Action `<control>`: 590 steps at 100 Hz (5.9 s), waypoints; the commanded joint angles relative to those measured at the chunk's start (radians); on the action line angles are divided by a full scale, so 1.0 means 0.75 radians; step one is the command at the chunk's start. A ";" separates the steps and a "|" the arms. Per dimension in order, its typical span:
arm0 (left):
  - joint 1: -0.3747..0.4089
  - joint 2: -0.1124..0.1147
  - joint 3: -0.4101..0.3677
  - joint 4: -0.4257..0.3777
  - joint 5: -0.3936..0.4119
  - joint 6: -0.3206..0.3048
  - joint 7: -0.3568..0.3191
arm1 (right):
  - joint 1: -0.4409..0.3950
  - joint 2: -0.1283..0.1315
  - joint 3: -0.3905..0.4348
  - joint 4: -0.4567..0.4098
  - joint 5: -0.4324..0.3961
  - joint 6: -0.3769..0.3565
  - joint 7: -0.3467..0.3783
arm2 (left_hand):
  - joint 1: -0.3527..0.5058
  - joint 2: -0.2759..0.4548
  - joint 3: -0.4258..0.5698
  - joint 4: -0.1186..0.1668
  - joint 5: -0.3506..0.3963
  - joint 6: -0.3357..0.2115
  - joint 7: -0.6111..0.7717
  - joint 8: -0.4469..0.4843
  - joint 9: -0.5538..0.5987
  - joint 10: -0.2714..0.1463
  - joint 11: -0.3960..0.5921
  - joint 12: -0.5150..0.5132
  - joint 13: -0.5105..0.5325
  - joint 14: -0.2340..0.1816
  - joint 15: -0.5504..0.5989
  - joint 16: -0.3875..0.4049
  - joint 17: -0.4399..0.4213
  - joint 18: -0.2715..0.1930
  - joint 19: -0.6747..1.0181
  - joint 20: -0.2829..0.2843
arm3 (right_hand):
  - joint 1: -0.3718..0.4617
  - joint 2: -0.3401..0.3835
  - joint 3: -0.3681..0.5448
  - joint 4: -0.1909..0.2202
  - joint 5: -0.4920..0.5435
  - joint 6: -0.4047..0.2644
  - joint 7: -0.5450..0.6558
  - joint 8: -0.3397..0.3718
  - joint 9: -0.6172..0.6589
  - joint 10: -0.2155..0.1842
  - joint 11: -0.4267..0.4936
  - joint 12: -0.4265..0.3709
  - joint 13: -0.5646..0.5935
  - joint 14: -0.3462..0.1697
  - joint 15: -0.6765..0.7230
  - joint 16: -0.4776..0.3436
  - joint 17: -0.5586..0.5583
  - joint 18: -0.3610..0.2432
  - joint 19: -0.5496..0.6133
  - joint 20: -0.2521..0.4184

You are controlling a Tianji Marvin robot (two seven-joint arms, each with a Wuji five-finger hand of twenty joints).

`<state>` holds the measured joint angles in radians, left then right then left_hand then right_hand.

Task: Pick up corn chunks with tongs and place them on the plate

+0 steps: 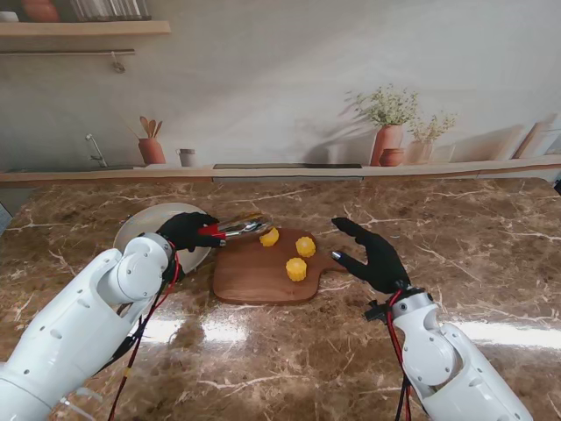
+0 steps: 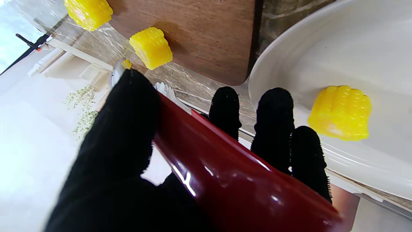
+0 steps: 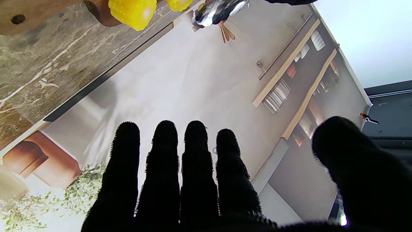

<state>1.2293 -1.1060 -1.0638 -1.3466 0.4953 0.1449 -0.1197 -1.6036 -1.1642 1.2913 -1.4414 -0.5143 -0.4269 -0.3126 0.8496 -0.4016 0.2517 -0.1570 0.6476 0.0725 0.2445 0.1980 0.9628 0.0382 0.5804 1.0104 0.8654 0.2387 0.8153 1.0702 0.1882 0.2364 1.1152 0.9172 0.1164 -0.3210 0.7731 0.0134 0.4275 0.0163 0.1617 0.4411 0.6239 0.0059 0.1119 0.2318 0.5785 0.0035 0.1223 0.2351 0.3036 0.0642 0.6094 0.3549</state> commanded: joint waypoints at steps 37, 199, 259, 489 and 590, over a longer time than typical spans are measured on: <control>-0.055 0.003 0.083 0.043 0.057 -0.057 -0.042 | -0.013 -0.002 0.004 0.001 0.009 -0.002 0.014 | 0.061 0.127 0.251 0.054 -0.039 -0.133 -0.041 -0.029 0.084 -0.189 0.112 -0.021 0.043 0.015 0.053 -0.007 -0.001 0.019 0.050 0.016 | 0.021 0.020 -0.017 -0.035 0.009 -0.035 -0.022 0.007 0.021 -0.034 0.007 0.017 0.034 -0.001 0.009 0.034 0.003 0.004 0.027 0.035; -0.125 -0.012 0.220 0.174 0.159 -0.045 0.063 | -0.012 -0.004 0.006 0.005 0.030 -0.020 0.022 | 0.427 0.329 -0.257 0.116 0.192 -0.276 0.419 0.066 0.052 -0.136 0.220 -0.001 0.032 0.036 0.125 0.094 -0.027 0.030 0.060 0.057 | 0.023 0.023 -0.017 -0.035 0.022 -0.043 -0.017 0.005 0.055 -0.038 0.018 0.034 0.057 0.001 0.016 0.046 0.012 0.004 0.033 0.034; 0.102 -0.014 -0.109 -0.056 0.147 -0.006 0.150 | -0.007 -0.003 -0.004 0.007 0.027 -0.024 0.024 | 0.492 0.337 -0.302 0.126 0.211 -0.184 0.519 0.086 0.044 -0.137 0.228 0.060 0.004 0.062 0.122 0.112 -0.057 0.026 0.033 0.058 | 0.023 0.025 -0.017 -0.035 0.019 -0.045 -0.018 0.003 0.056 -0.037 0.018 0.037 0.058 0.003 0.015 0.047 0.015 0.003 0.037 0.034; 0.213 0.035 -0.010 -0.137 -0.090 -0.193 -0.159 | -0.003 -0.003 -0.028 0.010 0.020 -0.030 0.023 | 0.110 0.224 0.186 0.075 -0.038 -0.089 -0.083 -0.053 0.068 -0.189 0.215 0.017 0.044 0.020 0.088 0.081 -0.016 0.003 0.037 0.055 | 0.023 0.024 -0.015 -0.035 0.019 -0.046 -0.018 0.003 0.055 -0.038 0.017 0.037 0.059 0.001 0.015 0.049 0.012 0.023 0.050 0.044; 0.160 0.019 0.089 -0.084 -0.050 -0.167 -0.094 | 0.003 -0.005 -0.025 0.025 0.015 -0.048 0.008 | 0.070 0.181 0.244 0.069 -0.080 -0.016 -0.221 -0.132 0.065 -0.182 0.266 -0.027 0.064 0.018 0.110 0.077 0.002 0.000 0.060 0.062 | 0.022 0.021 -0.011 -0.036 0.027 -0.052 -0.014 0.004 0.063 -0.041 0.019 0.039 0.062 0.001 0.015 0.050 0.014 0.027 0.050 0.054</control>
<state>1.3505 -1.0866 -1.0063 -1.4147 0.4527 0.0193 -0.1924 -1.5960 -1.1654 1.2721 -1.4273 -0.5045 -0.4627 -0.3194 0.8502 -0.3660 0.2278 -0.1385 0.6142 0.0699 0.0978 0.1126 0.9586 0.0465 0.6905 0.9980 0.8654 0.2509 0.8649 1.1349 0.1873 0.2356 1.1185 0.9488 0.1164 -0.3193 0.7711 0.0134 0.4390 0.0045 0.1617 0.4411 0.6609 0.0047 0.1215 0.2453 0.5889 0.0048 0.1263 0.2590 0.3155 0.0873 0.6281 0.3681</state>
